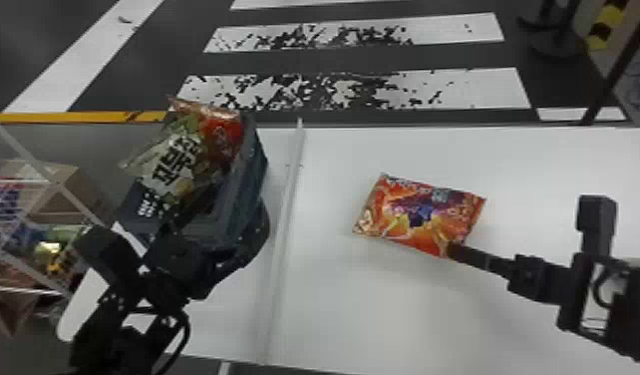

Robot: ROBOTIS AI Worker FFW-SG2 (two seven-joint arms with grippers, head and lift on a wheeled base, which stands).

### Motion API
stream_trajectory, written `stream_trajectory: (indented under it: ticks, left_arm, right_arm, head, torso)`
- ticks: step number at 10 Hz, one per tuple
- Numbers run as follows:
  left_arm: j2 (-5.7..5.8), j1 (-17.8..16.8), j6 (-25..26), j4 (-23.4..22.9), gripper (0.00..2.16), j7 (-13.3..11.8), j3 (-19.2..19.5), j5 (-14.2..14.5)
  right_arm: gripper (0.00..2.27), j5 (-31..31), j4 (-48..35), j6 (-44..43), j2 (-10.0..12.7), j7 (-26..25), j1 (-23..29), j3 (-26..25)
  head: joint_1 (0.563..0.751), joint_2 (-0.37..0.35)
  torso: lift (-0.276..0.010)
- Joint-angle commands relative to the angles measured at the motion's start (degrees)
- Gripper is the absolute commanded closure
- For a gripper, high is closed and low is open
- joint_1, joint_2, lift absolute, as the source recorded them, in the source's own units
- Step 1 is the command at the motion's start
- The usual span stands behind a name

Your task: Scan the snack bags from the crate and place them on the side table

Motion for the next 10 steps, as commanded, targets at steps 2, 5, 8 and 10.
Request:
stream_trajectory:
  ticks: [2, 5, 8, 10]
  left_arm:
    - [-0.15, -0.24, 0.01, -0.17, 0.08, 0.00, -0.01, 0.06]
    - [-0.15, -0.59, 0.01, -0.34, 0.08, 0.26, -0.54, -0.03]
    - [-0.15, -0.95, 1.24, -0.61, 0.08, 0.70, -0.89, -0.20]
    - [-0.15, -1.03, 1.42, -0.52, 0.08, 0.70, -0.80, -0.20]
  right_arm:
    - [2.22, -0.44, -5.10, -5.30, -0.06, -0.64, 2.73, -2.06]
    - [2.22, 14.33, -17.06, -14.26, -0.67, -4.95, 8.71, -0.30]
    - [2.22, 29.45, -20.48, -34.30, -4.72, -12.06, 16.18, 5.94]
    - [2.22, 47.99, -19.69, -40.98, -9.02, -21.21, 19.26, 14.03]
  head:
    - [0.695, 0.134]
    - [0.695, 0.076]
    - [0.695, 0.018]
    - [0.695, 0.003]
  torso:
    - [-0.094]
    - [-0.094]
    - [-0.094]
    - [-0.094]
